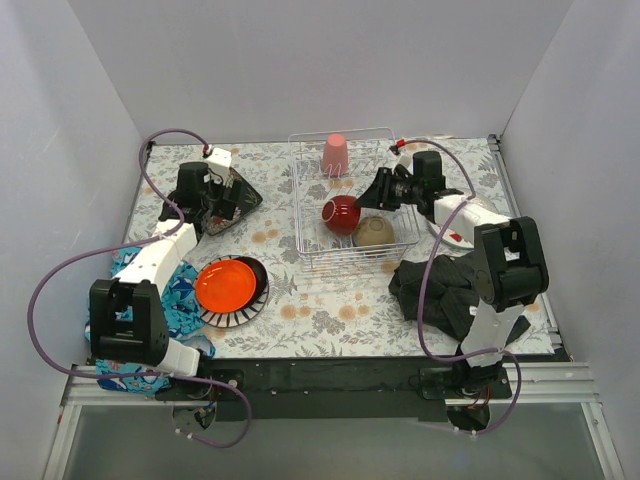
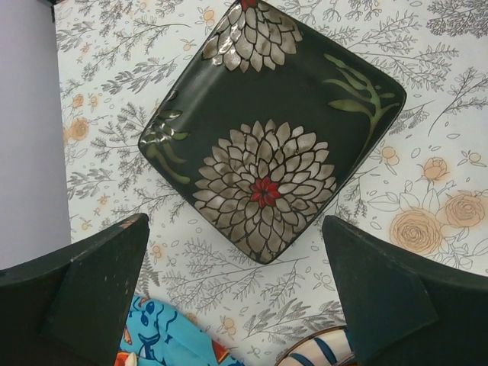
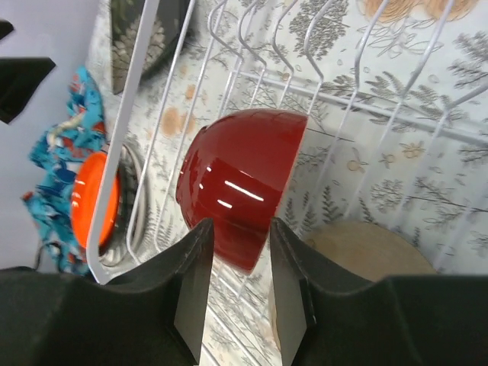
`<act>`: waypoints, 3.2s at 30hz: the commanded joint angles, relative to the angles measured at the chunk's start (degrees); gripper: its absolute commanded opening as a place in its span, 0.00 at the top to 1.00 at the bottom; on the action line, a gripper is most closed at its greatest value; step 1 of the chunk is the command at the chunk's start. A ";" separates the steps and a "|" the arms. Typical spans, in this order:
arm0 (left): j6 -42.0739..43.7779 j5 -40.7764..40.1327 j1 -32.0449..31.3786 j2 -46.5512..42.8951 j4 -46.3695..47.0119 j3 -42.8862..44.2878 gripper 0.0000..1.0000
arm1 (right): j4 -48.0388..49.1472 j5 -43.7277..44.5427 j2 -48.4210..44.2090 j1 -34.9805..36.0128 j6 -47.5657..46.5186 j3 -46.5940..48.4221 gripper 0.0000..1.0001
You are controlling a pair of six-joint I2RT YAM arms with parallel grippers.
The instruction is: Load the mixed dishes into the dish rack
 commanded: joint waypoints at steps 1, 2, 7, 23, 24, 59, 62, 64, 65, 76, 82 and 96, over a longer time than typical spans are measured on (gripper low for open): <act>-1.89 1.46 0.35 1.08 4.41 2.23 0.02 | -18.25 6.74 -5.58 0.00 -17.80 7.57 0.57; -2.24 1.63 0.35 1.26 4.85 2.24 0.02 | -19.16 7.45 -6.28 0.00 -19.40 8.53 0.57; -4.18 3.04 0.35 1.18 5.74 2.15 0.02 | -23.64 7.55 -9.19 0.18 -26.27 10.04 0.58; -8.83 5.41 0.26 -7.08 5.83 0.12 0.02 | -32.61 11.32 -11.74 3.87 -47.09 11.60 0.69; -9.01 5.50 0.26 -7.52 4.95 0.39 0.02 | -32.70 11.50 -12.17 4.30 -47.89 12.14 0.68; -44.51 20.79 22.50 21.55 -12.63 16.65 0.20 | -31.73 12.29 -12.71 2.55 -30.84 15.84 0.24; -47.33 23.34 23.20 23.41 -11.14 16.39 0.22 | -33.75 13.08 -12.09 2.55 -31.63 16.80 0.24; -48.29 23.96 23.12 25.25 -10.26 16.65 0.23 | -34.63 13.61 -11.74 2.55 -32.86 17.68 0.24; -49.26 24.13 23.20 25.78 -9.91 16.65 0.23 | -34.90 13.87 -11.39 2.55 -33.48 17.86 0.24; -54.54 29.05 23.20 33.60 -2.79 17.09 0.39 | -35.34 16.16 -11.21 3.16 -37.00 15.40 0.24; -54.80 33.18 23.29 34.66 -0.59 15.08 0.69 | -35.25 16.33 -9.46 5.80 -38.32 18.12 0.25; -51.57 44.96 25.23 23.33 3.99 11.11 1.00 | -33.23 9.05 -3.31 9.06 -36.21 26.55 0.25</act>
